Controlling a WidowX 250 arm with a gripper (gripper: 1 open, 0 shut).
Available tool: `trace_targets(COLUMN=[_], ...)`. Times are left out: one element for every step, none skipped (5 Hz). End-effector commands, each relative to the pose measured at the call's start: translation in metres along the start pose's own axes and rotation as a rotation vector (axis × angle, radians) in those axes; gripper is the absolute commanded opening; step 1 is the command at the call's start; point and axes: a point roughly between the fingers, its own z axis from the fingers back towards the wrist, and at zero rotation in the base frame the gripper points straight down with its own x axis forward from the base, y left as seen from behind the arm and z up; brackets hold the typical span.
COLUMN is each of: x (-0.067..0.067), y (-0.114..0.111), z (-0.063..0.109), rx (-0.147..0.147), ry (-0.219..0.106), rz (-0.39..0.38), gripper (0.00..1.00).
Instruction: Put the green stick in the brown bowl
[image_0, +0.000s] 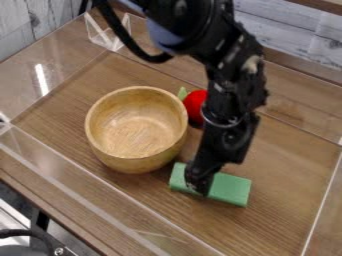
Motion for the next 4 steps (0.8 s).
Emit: trace_targets(x=[0.007, 0.009, 0.011, 0.012], y=[0.002, 0.010, 0.017, 0.022], z=[0.006, 0.009, 0.013, 0.013], rx=[0.042, 0.048, 0.053, 0.055], ry=[0.003, -0.016, -0.031, -0.043], rz=[0.016, 0.030, 0.045, 0.053], gripper=[1.00, 1.00, 1.00, 1.00])
